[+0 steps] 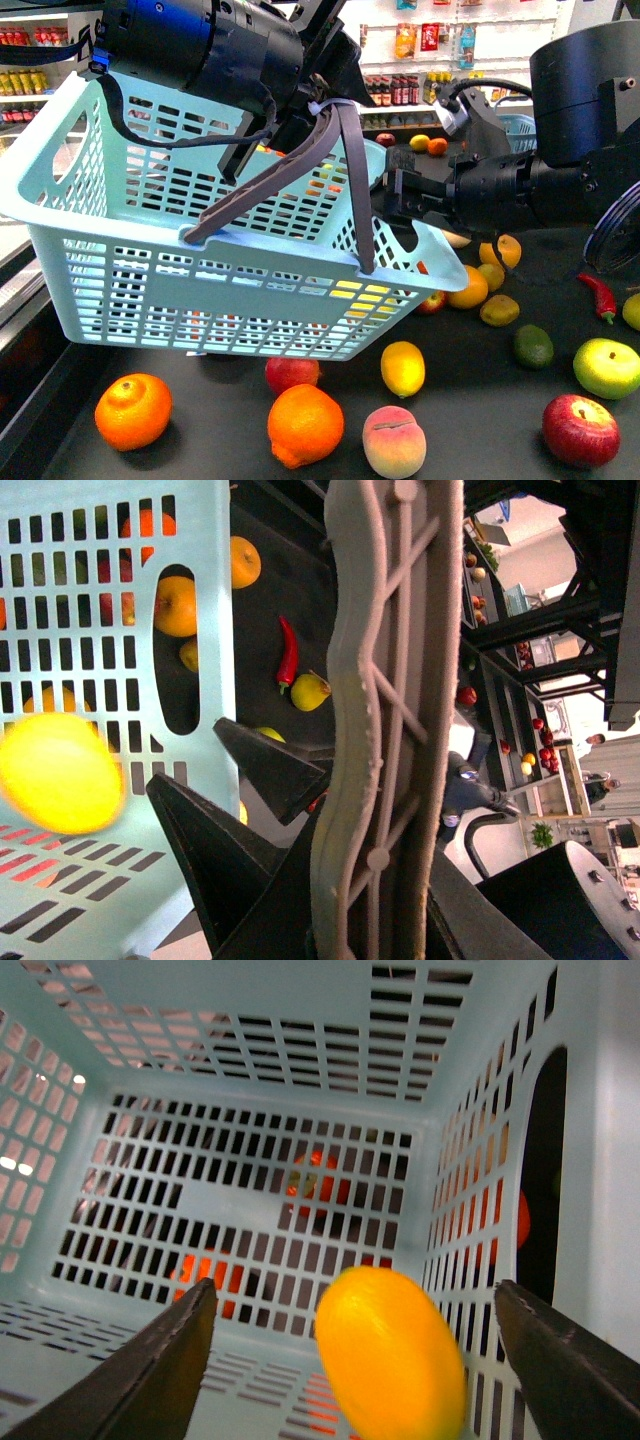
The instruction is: Pick lemon from shelf
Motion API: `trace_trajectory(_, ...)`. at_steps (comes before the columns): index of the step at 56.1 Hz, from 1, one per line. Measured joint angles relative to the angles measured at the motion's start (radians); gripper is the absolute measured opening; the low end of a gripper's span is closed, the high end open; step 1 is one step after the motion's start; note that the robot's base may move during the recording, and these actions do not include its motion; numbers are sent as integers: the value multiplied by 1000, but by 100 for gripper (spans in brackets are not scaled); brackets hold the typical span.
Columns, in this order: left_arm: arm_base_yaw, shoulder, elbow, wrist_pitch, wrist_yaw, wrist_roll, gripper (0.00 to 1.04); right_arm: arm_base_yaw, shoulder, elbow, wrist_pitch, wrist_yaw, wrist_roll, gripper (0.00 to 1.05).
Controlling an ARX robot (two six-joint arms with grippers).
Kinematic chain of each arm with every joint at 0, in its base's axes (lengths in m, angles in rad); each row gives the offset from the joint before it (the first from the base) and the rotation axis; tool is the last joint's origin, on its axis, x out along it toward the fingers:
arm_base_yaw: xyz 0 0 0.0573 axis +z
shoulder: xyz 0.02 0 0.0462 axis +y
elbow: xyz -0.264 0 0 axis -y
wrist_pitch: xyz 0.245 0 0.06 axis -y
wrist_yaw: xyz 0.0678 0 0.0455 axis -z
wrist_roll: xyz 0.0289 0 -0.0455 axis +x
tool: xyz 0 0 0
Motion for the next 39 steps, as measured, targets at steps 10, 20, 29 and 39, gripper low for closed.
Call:
trace_trajectory(10,1,0,0,0,-2,-1,13,-93,-56,0,21,-16,55,97)
trace_trajectory(20,1,0,0,0,-3,-2,13,-246,-115,-15,-62,-3,36,97)
trace_trajectory(29,1,0,0,0,0,-2,13,-343,-67,-90,-66,-5,-42,97)
trace_trajectory(39,1,0,0,0,0,-2,13,-356,83,-141,-39,-10,-131,97)
